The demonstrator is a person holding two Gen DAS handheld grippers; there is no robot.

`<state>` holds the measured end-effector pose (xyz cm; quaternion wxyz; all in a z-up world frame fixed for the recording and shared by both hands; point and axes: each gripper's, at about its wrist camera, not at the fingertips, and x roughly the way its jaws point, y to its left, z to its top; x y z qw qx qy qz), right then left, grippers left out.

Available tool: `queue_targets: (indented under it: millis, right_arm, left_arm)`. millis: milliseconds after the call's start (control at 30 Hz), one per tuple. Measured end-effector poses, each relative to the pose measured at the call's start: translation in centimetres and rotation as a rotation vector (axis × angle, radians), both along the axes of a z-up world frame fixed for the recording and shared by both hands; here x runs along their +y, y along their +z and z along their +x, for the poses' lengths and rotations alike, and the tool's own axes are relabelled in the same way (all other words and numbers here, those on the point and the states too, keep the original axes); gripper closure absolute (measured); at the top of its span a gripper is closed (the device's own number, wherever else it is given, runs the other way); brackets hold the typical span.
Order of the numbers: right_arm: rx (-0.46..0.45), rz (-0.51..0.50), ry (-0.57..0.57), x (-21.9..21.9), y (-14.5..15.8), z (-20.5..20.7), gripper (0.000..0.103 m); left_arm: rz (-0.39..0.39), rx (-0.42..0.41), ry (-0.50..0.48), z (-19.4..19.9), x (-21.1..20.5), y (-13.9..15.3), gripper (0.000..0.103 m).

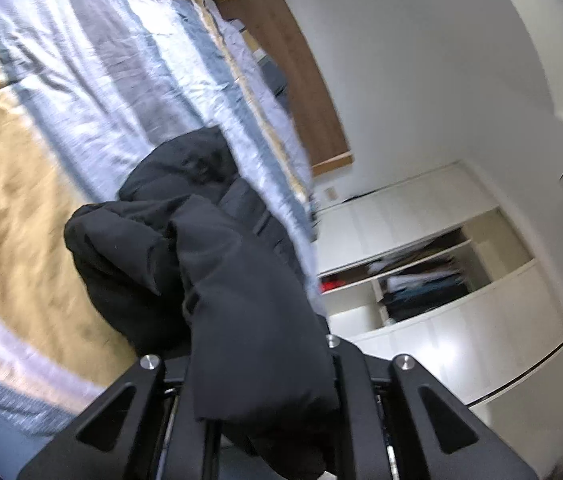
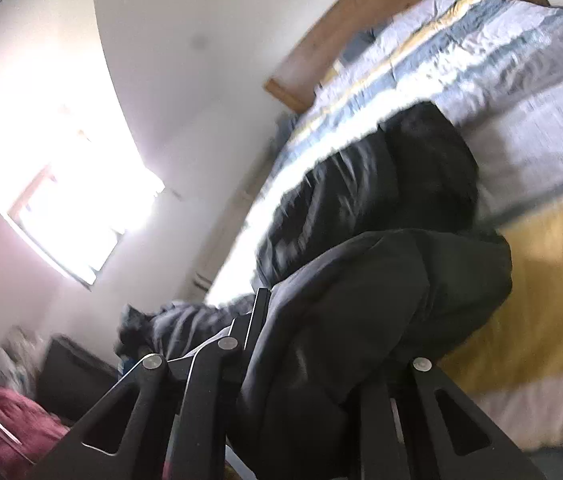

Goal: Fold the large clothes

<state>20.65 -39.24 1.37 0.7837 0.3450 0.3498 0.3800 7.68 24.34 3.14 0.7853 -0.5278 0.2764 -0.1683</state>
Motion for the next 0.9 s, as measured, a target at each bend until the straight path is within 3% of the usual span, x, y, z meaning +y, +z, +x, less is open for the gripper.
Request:
queue_targets:
  millis: [167,467,667,900]
  right_arm:
    - [0.006,0.140,-0.068,-1.3,1.5,3.4,0.087]
    - [0.066,0.200,-0.237,-0.6,3.4,12.6,0.087]
    - [0.142,0.193,-0.350,0.4,1.8,19.6,0.084]
    - [0.208,0.020,-0.445,2.1,-0.7,27.9,0.084]
  left_arm:
    - [-0.127,0.001,0.060,4.6,1.4,1.6,0.093]
    - [-0.102,0.051,0.124,17.0,2.2,5.2,0.092]
    - [-0.079,0.160,0.184,26.4,2.9,3.3,0.092]
    - [0.024,0.260,0.198,36.1,3.3,-1.8,0.092]
